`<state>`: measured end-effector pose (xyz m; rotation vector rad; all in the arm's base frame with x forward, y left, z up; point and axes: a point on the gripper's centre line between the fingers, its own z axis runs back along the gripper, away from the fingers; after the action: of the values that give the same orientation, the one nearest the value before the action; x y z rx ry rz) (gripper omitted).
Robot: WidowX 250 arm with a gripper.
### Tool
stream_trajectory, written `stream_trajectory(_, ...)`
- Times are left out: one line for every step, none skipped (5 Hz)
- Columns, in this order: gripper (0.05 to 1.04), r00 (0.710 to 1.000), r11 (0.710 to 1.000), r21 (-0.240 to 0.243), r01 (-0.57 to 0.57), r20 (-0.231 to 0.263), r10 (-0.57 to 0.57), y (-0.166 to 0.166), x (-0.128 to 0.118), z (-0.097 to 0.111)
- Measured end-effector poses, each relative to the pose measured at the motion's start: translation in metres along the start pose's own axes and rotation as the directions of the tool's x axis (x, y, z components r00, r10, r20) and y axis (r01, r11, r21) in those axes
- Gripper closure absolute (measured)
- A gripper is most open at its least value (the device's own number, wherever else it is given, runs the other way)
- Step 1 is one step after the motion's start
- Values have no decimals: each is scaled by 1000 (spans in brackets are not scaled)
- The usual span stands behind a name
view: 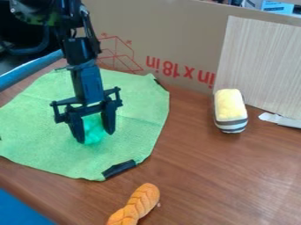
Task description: Move the green object on the cloth to the right side of the table
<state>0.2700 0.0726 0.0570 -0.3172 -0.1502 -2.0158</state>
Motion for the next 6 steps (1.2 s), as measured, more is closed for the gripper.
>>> stream_trajectory(687, 1000, 1000, -3, 4, -18, -4, -2, -2, -4)
stream_trajectory(916, 1000, 1000, -6, 3, -22, -3, -2, -3, -4)
stream_trajectory(1025, 1000, 1000, -5, 7, -6, -7, -2, 0, -4)
stream_trajectory(1034, 1000, 1000, -13, 5, 23, -5, -3, 4, -4)
stream_trajectory(1034, 999, 1000, -15, -2, 51, 3, -2, 10, -2)
stream_trajectory(1020, 1000, 1000, -4, 2, 26, -2, 3, 17, 5)
